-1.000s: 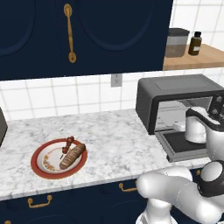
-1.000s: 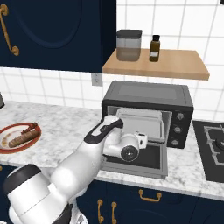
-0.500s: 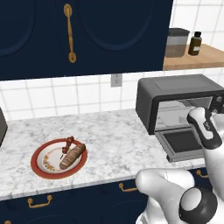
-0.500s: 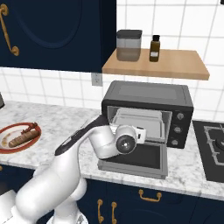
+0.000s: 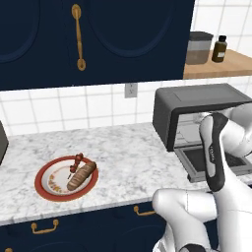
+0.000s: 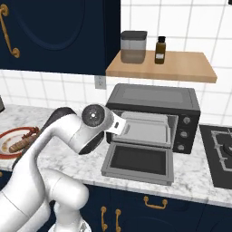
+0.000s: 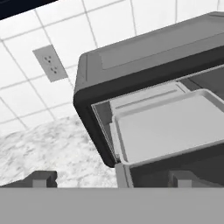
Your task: Pick up the kebab skewer and baguette bread, and place them inside the toaster oven. Close the toaster oven door and start by setting the timer.
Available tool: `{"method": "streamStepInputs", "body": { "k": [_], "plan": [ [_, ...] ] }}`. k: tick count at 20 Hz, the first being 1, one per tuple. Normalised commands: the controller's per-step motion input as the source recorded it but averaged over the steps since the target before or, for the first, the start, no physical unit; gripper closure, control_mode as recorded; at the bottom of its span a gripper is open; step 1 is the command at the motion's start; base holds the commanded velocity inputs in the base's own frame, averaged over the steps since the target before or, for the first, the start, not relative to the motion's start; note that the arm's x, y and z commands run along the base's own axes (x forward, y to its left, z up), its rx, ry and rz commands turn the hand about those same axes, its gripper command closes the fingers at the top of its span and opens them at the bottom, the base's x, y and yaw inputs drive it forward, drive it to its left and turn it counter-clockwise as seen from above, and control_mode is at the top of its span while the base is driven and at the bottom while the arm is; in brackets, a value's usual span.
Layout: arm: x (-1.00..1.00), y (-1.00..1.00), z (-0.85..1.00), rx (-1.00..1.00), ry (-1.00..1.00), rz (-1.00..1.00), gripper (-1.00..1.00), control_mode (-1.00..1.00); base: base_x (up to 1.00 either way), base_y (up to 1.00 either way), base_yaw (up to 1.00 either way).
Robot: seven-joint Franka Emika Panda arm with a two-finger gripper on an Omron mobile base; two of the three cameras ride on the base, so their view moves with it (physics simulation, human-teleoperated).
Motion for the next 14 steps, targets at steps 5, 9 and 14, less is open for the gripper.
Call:
{"method": "streamStepInputs", "body": {
  "k": [5, 9, 14],
  "plan": [
    [-0.73, 0.98, 0.40, 0.07, 0.24, -0.09, -1.00, -1.00, 0.00, 0.00, 0.00],
    [-0.65, 1.00, -0.01, 0.07, 0.09, 0.00, -1.00, -1.00, 0.00, 0.00, 0.00],
    [-0.19, 1.00, -0.21, 0.02, 0.02, 0.03, -1.00, -1.00, 0.00, 0.00, 0.00]
  ]
}}
